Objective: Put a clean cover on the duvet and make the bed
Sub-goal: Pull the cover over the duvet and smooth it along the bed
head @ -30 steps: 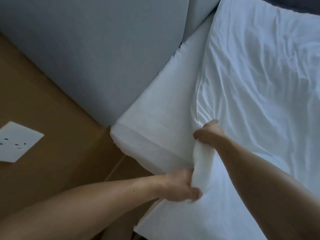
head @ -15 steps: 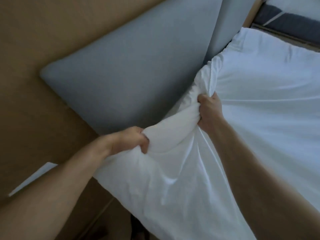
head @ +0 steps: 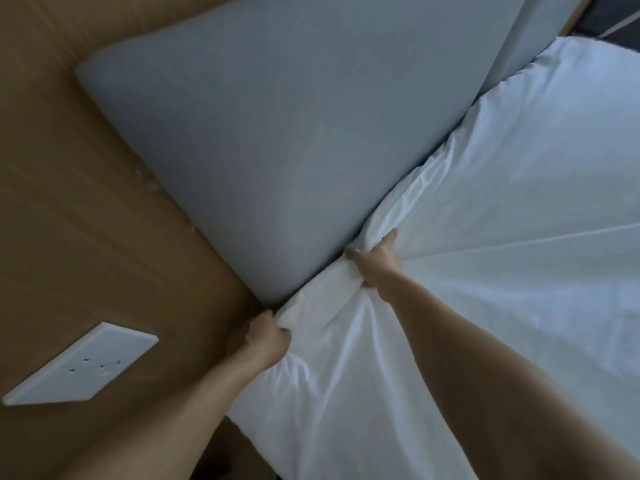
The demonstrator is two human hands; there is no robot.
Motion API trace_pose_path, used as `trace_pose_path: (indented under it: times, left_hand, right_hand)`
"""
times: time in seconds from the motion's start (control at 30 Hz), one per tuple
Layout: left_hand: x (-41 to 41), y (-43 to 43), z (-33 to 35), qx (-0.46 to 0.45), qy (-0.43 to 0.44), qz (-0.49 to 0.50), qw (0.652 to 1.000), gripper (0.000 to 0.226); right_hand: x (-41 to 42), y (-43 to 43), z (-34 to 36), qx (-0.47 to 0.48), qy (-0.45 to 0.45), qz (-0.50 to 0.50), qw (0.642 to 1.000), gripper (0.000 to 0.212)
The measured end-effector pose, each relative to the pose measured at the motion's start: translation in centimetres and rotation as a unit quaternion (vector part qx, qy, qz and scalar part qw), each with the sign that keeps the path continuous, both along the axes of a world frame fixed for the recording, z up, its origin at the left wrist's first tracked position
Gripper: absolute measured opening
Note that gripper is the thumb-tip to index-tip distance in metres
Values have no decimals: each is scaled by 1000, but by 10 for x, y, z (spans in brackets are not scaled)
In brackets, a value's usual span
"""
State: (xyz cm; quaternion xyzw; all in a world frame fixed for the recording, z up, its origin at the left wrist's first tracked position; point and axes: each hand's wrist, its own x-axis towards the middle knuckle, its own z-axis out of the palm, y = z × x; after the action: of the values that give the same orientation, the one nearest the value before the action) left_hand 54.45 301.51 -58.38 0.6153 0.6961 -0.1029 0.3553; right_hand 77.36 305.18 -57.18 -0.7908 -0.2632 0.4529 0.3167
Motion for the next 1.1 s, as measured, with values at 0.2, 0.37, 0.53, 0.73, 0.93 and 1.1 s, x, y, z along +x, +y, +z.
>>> trace_pose_path:
  times: [0.2, 0.37, 0.53, 0.73, 0.93, 1.1]
  left_hand:
    - [16, -21, -8, 67, 58, -42, 995, 53]
    - [74, -53, 9, 106, 56, -142, 983, 88]
    - [136, -76, 12, 23, 45, -296, 954, 82]
    - [209, -148, 0, -47, 70, -419, 904, 87]
    - [288, -249, -3, -41, 51, -584, 809, 91]
    - [342, -346, -3, -60, 41, -651, 756, 97]
  right_hand:
    - [0, -26, -11, 13, -16, 170, 985, 102]
    - [22, -90, 7, 26, -149, 282, 948, 74]
    - [86, -207, -1, -65, -297, 347, 887, 71]
    - [162, -382, -9, -190, -321, 290, 882, 69]
    - [187, -518, 1, -281, -340, 155, 884, 65]
    - [204, -619, 10, -333, -328, 72, 881, 64]
